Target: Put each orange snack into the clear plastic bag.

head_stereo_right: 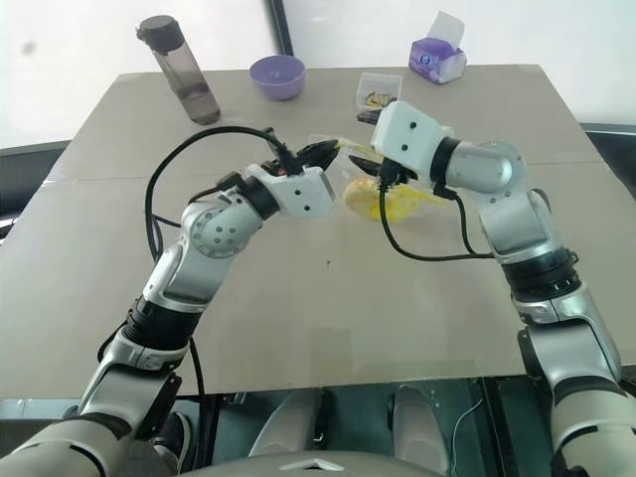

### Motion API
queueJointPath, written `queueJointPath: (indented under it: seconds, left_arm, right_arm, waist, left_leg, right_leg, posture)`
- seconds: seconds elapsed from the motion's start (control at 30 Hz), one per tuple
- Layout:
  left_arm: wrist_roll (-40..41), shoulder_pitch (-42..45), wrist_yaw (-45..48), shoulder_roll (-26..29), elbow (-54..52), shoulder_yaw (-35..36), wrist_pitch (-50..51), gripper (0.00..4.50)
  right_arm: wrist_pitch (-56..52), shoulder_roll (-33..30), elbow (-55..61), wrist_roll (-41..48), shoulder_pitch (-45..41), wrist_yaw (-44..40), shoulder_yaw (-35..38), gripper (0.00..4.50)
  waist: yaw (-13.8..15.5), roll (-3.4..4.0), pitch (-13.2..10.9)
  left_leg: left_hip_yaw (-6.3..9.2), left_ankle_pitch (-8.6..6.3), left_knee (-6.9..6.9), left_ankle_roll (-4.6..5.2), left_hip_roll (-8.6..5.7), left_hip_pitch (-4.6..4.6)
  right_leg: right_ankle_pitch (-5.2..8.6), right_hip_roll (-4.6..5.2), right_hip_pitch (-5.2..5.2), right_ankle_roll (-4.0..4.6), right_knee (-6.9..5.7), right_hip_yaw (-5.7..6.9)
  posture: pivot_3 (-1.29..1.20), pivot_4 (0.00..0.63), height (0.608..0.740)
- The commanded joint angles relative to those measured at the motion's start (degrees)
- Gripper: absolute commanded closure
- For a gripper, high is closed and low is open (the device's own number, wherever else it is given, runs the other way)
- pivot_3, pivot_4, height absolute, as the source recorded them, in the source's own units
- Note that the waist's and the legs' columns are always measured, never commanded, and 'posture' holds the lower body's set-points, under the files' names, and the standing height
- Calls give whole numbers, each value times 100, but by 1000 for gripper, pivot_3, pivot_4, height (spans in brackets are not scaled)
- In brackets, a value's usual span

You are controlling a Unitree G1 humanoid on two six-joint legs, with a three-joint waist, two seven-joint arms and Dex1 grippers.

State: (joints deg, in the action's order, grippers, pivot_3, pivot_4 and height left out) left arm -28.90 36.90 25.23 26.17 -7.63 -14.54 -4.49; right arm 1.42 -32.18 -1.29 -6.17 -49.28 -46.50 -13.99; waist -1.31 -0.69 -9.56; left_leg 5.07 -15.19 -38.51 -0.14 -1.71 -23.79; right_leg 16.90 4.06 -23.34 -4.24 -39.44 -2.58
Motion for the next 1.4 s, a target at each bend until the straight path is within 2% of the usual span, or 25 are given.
queueJointPath:
  seconds: [0.03, 0.13, 0.17, 0.23, 0.37, 0.67, 1.03, 1.4]
  left_arm:
    - [-14, 102, -11, 3, -66, 0, -103, 4500]
    - [-13, 91, -8, -2, -81, 5, -103, 4500]
    - [-9, 89, -7, 0, -81, 8, -104, 4500]
    - [-7, 85, -9, 0, -81, 16, -97, 4500]
    - [-2, 70, -8, 3, -71, 24, -83, 4500]
    - [-26, 27, -45, 0, -18, 65, 10, 4500]
    - [-698, 44, -412, 162, 285, 465, 1310, 4500]
    - [-1042, -62, -627, 273, 295, 493, 1874, 4500]
  right_arm:
    - [179, 20, 135, -40, -53, 16, 52, 1786]
    - [174, 20, 109, -75, -37, 15, 49, 1786]
    - [177, 27, 105, -80, -40, 20, 52, 2013]
    - [180, 43, 116, -69, -44, 25, 64, 2592]
    - [159, 70, 123, -62, -54, 37, 79, 4464]
    - [122, 74, 128, -106, -45, 53, 96, 4488]
    - [60, -35, 84, -197, 27, 79, 152, 4488]
    - [-93, -179, 146, -268, 192, 135, 257, 4488]
  waist:
    - [-26, 0, 0]
    - [-62, 0, 0]
    - [-72, 0, 0]
    - [-102, 0, 0]
    - [-123, 0, 0]
    - [-117, 0, 0]
    - [-118, 0, 0]
    - [-116, 0, 0]
  left_leg:
    - [0, 0, 0, 0, 0, 0]
    - [1, 0, -1, 0, 0, 0]
    - [1, 0, -1, 0, 0, 0]
    - [0, 0, -1, 0, 0, 0]
    - [-2, 0, -2, 0, 0, 1]
    - [-12, 0, -17, 0, 0, 0]
    - [-11, 0, -21, 0, 0, 0]
    - [-11, 0, -21, 0, 0, -1]
  right_leg:
    - [0, 0, 0, 0, 0, 0]
    - [0, 0, 0, 0, -1, 0]
    - [0, 0, 0, 0, -1, 0]
    - [0, 0, 0, 0, -2, 0]
    - [0, 0, -3, 0, -9, -4]
    - [0, 0, -15, 0, -40, -10]
    - [0, -1, -15, 0, -43, -10]
    - [0, -1, -15, 0, -42, -9]
  posture:
    - [0, 150, 740]
    - [0, 150, 740]
    - [0, 150, 740]
    - [0, 150, 740]
    - [0, 150, 740]
    - [0, 150, 740]
    - [0, 150, 740]
    - [0, 150, 740]
